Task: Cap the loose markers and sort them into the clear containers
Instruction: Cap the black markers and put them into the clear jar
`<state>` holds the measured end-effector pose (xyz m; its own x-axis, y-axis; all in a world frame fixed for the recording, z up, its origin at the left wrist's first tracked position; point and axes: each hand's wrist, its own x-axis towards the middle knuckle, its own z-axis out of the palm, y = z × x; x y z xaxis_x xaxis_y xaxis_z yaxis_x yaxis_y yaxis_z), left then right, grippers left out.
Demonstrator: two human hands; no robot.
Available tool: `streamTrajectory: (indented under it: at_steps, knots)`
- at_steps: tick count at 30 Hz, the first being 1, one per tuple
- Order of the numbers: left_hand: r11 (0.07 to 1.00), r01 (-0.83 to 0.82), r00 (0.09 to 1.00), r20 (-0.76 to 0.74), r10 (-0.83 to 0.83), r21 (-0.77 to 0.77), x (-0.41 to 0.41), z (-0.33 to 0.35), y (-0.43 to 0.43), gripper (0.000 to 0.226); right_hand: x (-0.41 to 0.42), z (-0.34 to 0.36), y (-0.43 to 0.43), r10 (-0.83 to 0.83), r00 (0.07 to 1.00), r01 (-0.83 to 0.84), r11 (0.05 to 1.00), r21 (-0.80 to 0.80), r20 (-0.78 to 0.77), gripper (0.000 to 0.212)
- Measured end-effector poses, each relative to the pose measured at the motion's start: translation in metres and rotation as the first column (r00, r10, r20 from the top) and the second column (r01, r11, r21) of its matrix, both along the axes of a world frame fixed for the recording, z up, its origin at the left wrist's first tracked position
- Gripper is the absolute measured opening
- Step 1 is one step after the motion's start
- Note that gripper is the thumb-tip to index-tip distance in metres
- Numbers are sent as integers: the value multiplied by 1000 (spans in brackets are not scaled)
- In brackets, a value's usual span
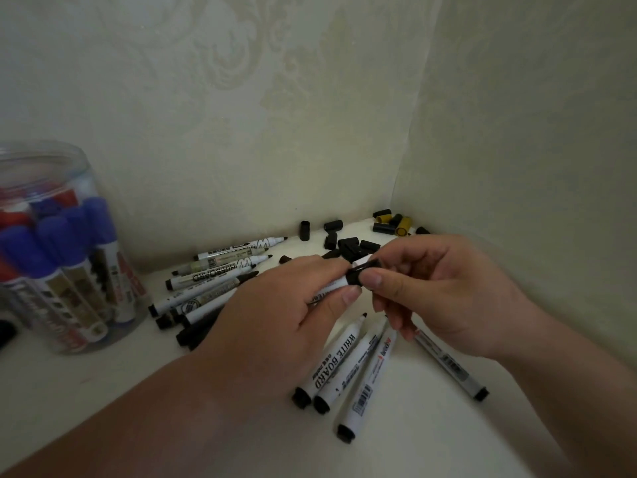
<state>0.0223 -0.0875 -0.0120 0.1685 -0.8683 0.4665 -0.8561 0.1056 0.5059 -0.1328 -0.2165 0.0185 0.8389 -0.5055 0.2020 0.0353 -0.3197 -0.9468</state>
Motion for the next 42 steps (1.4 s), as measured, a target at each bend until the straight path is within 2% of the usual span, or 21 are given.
streamTrajectory:
  at_steps: [5,9,13,19,31,33,35,37,39,40,42]
  knots:
    - [1000,10,1000,-12,-10,-5,-2,-1,0,31,-2,1,-2,40,999,-40,999,-1,-31,20]
    - [999,35,998,-50,-36,-13,-3,1,1,26,-3,2,-1,41,999,-41,999,-5,13,19]
    - [999,34,997,-71,-33,16,-2,3,1,35,-5,3,0,16,1000,-16,997,-78,-6,17]
    - [999,15,967,-253,-7,31,0,5,2,42,-4,1,-2,27,998,-34,992,-121,-57,16]
    - [999,37,948,-316,-34,4,2,6,6,26,3,0,6,5,999,-13,989,-149,-54,18]
    - [999,31,928,-370,-35,-15,-2,7,2,22,4,3,7,-26,999,19,988,-151,-46,21]
    - [999,13,872,-489,-33,-43,-6,6,-3,19,1,11,4,-130,991,127,982,-140,-13,26]
    - [998,-33,818,-575,-6,-57,-6,5,-8,18,-7,18,-8,-326,945,318,933,-172,-20,27]
    - [997,-75,746,-665,37,-29,-2,3,-9,25,-17,21,-29,-555,817,457,789,-410,-156,20]
    - [996,-87,691,-721,46,-20,1,2,-9,23,-21,21,-37,-622,742,427,727,-538,-252,16]
    - [997,-81,582,-813,35,-15,5,0,-10,20,-24,18,-46,-652,640,296,698,-652,-407,11]
